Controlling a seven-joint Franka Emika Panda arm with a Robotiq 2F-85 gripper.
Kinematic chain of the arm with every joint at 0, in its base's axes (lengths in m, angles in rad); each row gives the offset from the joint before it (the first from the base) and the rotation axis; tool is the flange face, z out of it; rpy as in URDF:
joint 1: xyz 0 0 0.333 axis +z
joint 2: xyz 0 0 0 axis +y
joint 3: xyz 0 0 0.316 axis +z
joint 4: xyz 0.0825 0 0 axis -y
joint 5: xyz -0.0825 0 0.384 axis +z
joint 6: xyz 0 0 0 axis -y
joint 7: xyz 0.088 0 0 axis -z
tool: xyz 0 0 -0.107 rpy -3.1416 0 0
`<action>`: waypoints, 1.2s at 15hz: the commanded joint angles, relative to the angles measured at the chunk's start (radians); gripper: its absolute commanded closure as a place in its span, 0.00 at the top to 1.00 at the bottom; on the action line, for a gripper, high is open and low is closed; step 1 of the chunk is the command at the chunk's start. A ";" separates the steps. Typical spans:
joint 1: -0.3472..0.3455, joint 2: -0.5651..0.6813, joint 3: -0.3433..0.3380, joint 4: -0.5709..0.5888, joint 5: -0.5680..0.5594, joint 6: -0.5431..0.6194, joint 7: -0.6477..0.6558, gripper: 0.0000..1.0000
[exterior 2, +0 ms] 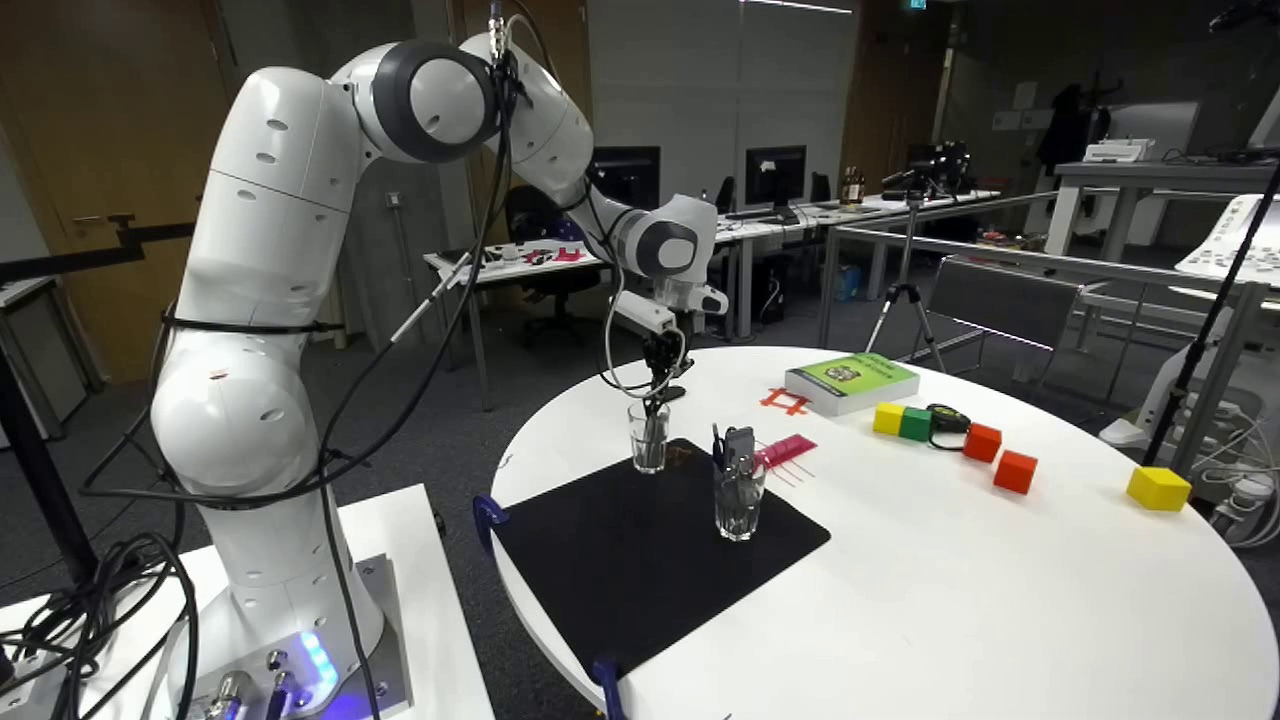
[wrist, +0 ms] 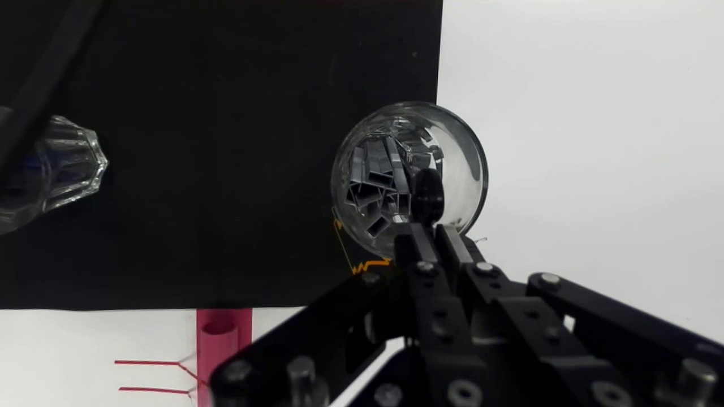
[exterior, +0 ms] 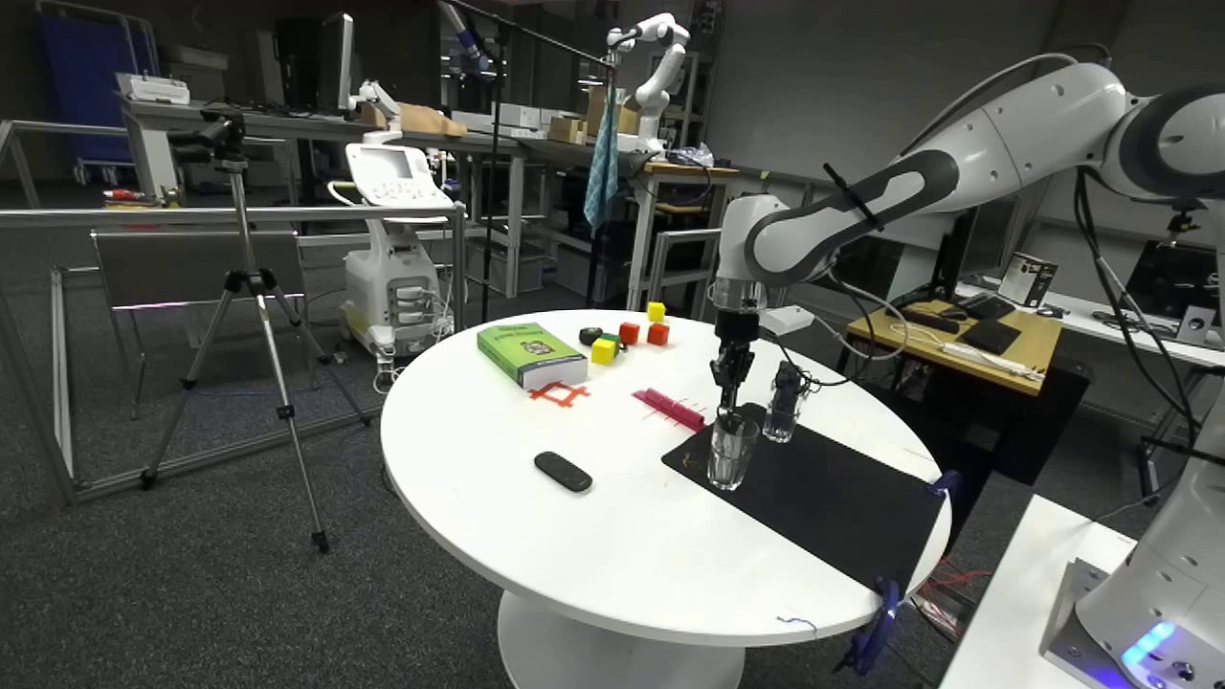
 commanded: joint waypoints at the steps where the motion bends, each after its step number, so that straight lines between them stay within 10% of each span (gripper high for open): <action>1: -0.005 0.010 0.003 0.035 -0.008 -0.035 -0.018 0.02; 18: -0.010 -0.108 0.016 0.078 0.022 -0.148 -0.020 0.02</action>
